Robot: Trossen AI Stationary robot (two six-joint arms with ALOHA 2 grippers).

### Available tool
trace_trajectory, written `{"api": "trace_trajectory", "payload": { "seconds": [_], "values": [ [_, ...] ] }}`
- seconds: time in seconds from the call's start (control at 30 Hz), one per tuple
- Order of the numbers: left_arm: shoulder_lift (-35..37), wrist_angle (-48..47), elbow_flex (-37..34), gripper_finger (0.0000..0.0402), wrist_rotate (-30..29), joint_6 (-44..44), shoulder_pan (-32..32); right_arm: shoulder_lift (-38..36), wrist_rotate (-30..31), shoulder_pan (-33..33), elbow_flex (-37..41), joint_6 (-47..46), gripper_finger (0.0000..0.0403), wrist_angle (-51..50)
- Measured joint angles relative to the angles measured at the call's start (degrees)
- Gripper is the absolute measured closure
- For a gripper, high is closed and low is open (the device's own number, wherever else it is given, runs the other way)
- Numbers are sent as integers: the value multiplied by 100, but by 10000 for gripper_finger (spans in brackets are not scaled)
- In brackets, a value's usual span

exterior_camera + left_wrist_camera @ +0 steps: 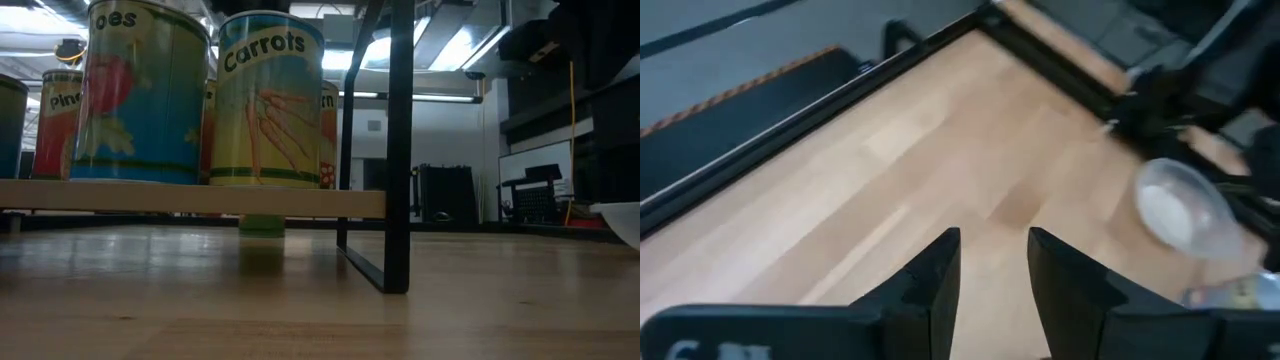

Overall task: Pick and place cans onto a shelf
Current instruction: Put the orange can on the shelf

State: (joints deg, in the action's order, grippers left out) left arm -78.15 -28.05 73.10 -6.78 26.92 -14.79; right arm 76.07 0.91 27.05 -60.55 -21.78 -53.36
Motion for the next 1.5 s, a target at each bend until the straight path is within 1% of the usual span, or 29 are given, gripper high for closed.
{"api": "trace_trajectory", "payload": {
  "seconds": [0.13,0.23,0.3,0.67,0.83,1.0,1.1,1.27,1.5],
  "values": [
    [-3,-356,9,289,-359,148,89,0,0,0,0,2,373,0],
    [-174,-440,19,289,-565,155,190,0,0,0,0,0,373,2],
    [-349,-544,0,289,-593,168,252,0,0,0,0,1,373,-1],
    [-1544,-498,6,289,-599,316,524,2,0,0,-2,0,373,35],
    [-1836,-501,6,289,-601,315,557,2,2,0,-2,-8,373,38],
    [-1897,-529,6,289,-675,318,557,2,2,0,-2,-18,373,42],
    [-1897,-712,6,289,-875,455,557,2,2,0,-2,-18,373,44],
    [-1897,-1043,6,289,-893,610,560,2,2,0,-2,-18,373,44],
    [-1897,-1035,6,289,-1015,752,564,2,2,0,-2,-20,373,47]
  ]
}}
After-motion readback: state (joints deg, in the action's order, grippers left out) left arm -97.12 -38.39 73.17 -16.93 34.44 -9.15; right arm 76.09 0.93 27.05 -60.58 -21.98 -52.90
